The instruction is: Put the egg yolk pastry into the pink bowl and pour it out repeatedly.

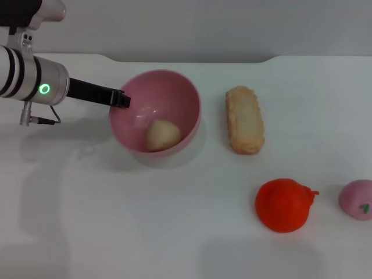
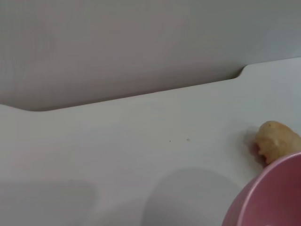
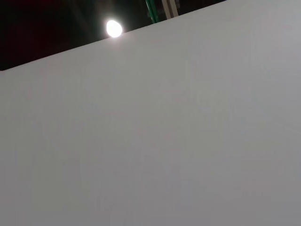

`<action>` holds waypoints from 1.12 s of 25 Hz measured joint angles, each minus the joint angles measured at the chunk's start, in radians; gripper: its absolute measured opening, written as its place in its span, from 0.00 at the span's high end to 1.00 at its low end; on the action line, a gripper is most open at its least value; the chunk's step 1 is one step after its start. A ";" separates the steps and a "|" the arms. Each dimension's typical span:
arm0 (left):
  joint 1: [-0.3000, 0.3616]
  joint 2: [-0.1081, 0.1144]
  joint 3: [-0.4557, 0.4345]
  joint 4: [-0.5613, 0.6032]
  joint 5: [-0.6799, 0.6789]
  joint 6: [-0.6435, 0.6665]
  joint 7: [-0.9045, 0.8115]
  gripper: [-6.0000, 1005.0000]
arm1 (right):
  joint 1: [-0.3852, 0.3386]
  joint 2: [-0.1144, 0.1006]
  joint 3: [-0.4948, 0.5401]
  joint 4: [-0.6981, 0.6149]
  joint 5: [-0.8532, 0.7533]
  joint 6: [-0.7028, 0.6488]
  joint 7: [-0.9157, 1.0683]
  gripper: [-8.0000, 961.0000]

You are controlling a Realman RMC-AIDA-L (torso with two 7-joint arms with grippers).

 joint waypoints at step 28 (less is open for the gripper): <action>-0.022 -0.001 0.014 0.013 0.003 -0.050 0.027 0.95 | 0.036 0.003 -0.027 0.050 -0.001 -0.001 0.002 0.38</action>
